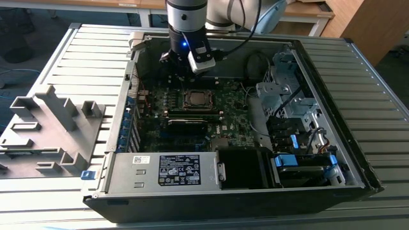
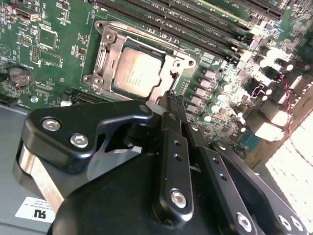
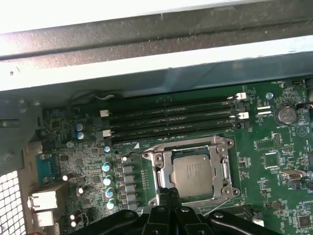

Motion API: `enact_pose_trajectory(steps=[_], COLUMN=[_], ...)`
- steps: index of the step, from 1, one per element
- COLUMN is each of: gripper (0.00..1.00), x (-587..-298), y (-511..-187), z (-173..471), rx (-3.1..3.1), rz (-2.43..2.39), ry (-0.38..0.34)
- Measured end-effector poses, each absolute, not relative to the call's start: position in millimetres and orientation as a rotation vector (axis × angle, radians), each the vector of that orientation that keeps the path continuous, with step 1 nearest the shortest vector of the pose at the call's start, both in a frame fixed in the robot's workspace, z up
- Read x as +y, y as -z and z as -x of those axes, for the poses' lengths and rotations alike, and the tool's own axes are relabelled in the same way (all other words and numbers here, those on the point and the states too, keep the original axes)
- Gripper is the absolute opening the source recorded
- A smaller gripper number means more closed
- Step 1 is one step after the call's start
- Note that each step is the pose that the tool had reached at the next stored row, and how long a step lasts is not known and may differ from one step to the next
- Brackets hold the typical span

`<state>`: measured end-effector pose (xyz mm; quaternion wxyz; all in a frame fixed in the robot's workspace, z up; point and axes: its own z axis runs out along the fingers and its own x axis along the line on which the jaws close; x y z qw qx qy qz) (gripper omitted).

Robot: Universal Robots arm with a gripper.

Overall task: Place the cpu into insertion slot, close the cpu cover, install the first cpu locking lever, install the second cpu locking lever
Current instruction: 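Install the first cpu locking lever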

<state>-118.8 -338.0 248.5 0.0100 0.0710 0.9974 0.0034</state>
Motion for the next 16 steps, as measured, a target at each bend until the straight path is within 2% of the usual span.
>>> enact_pose_trajectory(steps=[13, 16], gripper=[0.11, 0.11], x=[-339, -340], y=[-248, -248], z=[148, 151], rx=[3.107, 3.109], rz=[-0.221, -0.218], ry=[-0.012, -0.047])
